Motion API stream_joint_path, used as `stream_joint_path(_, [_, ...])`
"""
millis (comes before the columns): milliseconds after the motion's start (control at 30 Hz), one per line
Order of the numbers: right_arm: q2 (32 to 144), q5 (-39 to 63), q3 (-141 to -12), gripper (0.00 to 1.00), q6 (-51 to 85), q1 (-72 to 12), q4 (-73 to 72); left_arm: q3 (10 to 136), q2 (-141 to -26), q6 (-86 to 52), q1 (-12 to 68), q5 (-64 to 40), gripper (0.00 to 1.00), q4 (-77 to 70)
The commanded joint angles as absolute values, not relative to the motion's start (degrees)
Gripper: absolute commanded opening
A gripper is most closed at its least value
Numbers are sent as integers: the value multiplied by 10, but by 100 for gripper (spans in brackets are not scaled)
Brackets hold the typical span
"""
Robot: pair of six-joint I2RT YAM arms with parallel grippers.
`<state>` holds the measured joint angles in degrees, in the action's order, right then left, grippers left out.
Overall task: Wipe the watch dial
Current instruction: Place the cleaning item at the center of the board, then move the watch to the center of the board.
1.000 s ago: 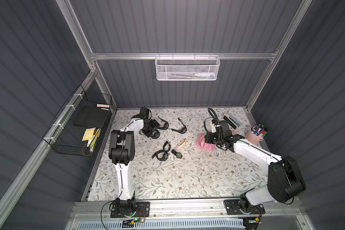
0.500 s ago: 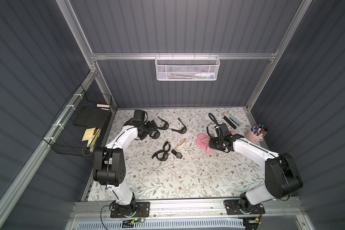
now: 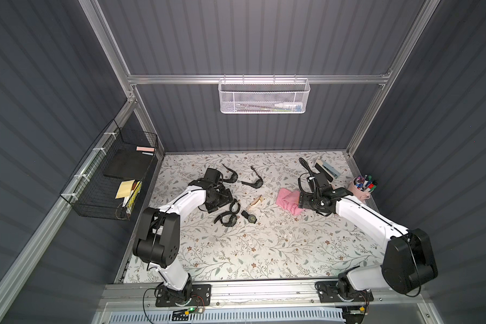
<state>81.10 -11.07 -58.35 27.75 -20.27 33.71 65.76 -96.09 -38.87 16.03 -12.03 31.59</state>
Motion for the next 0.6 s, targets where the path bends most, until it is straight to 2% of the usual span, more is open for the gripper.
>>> stream_joint_path(0, [812,-151,-615,86,256,-200,365,644,-942,-421,172,-138,86,324])
stream_joint_path(300, [869,-54,-650,87,228,-202,318,641,-969,-454,216,-138,81,335])
stream_joint_path(567, [874,-51,-640,86,208,-201,294,646,-1011,-435,240,-136,74,355])
